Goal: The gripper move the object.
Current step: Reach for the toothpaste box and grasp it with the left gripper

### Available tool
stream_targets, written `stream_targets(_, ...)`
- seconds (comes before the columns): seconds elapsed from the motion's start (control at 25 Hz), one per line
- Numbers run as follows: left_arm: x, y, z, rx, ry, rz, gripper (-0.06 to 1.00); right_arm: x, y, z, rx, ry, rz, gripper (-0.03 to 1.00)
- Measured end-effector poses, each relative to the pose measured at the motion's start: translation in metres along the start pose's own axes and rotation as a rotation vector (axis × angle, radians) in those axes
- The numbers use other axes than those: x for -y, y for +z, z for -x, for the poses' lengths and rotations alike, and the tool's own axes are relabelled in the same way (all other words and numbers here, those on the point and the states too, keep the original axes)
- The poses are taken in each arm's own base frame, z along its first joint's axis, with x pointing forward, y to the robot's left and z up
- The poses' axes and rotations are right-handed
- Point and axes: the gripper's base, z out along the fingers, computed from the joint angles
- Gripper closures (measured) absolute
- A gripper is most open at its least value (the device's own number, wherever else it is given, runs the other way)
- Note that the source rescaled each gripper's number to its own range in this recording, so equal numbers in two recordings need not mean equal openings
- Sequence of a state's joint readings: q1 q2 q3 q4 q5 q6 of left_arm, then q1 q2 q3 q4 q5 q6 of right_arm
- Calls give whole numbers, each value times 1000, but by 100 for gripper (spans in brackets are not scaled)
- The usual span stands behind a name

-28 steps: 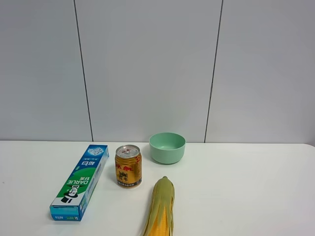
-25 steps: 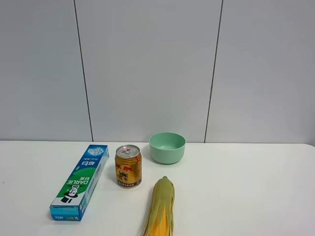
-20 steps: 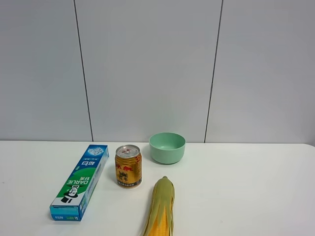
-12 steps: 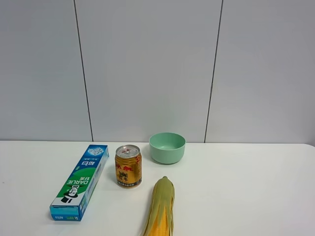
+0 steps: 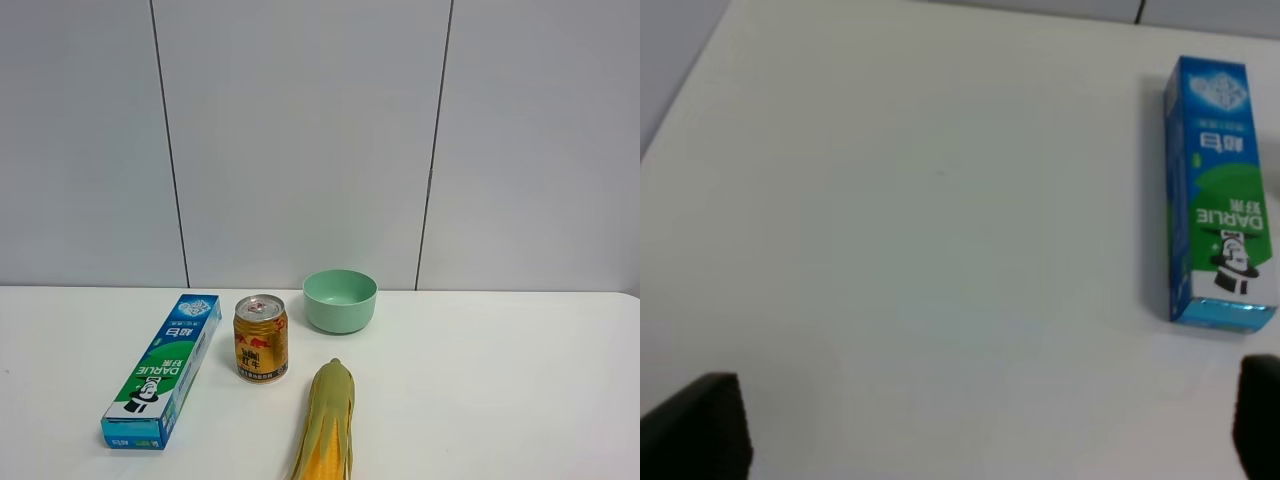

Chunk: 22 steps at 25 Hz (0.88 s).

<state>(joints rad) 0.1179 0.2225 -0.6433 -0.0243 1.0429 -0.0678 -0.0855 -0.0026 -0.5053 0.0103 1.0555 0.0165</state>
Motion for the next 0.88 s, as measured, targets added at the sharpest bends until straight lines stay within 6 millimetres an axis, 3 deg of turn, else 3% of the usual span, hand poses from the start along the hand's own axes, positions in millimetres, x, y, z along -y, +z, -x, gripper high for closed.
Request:
stream_targets(0.24,8,29,60,-57,-37,-40,-6,0,0,0,0,0,0,-3)
stream_targets(0.36,12,53,83,-91,-62,-57,-6,0,0,0,0,0,0,-3)
stream_targets(0.64,22,119,95,-208,-68,-101,-5,0,0,0,0,0,0,-3)
stream_targets(0.88,69,175,94,-272,7,-238,-5,0,0,0,0,0,0,-3)
